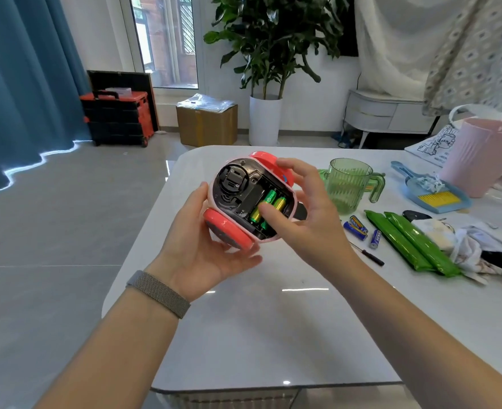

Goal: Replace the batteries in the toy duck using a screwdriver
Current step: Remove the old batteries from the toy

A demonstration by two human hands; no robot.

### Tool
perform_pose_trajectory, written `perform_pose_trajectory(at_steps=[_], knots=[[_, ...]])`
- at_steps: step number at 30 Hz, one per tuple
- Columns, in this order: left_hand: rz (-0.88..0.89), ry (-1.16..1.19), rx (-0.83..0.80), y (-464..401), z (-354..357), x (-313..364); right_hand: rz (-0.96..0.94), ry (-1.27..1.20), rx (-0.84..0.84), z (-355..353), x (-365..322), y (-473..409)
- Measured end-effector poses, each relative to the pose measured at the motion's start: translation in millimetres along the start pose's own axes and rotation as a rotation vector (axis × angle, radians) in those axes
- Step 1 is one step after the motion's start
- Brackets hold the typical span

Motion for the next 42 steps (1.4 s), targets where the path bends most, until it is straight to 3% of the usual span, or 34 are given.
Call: perform_pose_trajectory(at_steps=[3,9,20,29,33,37,42], knots=[[-0.005,0.121,-0.124,4.0,13.2,0.8,-0.021,0.049,-0.031,0.5,-3.6,1.3],[-0.009,0.128,-0.071,8.4,15.4,2.2,-0.043,0.102,-0.038,0.0,-10.6,0.4],[0.034,0.161,-0.067,11.4,21.9,3.5,-0.256,0.572,0.023,4.0,-31.5,5.2],[0.035,0.226,-0.052,9.5,19.0,4.1,-0.232,0.823,-0.102,25.2,-21.4,6.1],[0.021,0.246,-0.05,6.5,15.3,6.8,-0.187,0.746,-0.114,19.4,-16.9,3.4],[0.034,0.204,-0.051,4.1,12.3,7.8,-0.31,0.721,-0.099,12.1,-28.9,-1.1],[0.034,0.139,-0.05,4.7,12.9,4.1,-0.28,0.756,-0.126,7.6,-35.4,-5.3]])
Point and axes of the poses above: each hand's wrist, its own y-axis away from the middle knuckle, its own z-axis out of the palm, x = y × z, the point moved 8 cm from there along -y, towards the middle knuckle, and after that the axes turned 7 degrees about z, right-handed, at the moved point
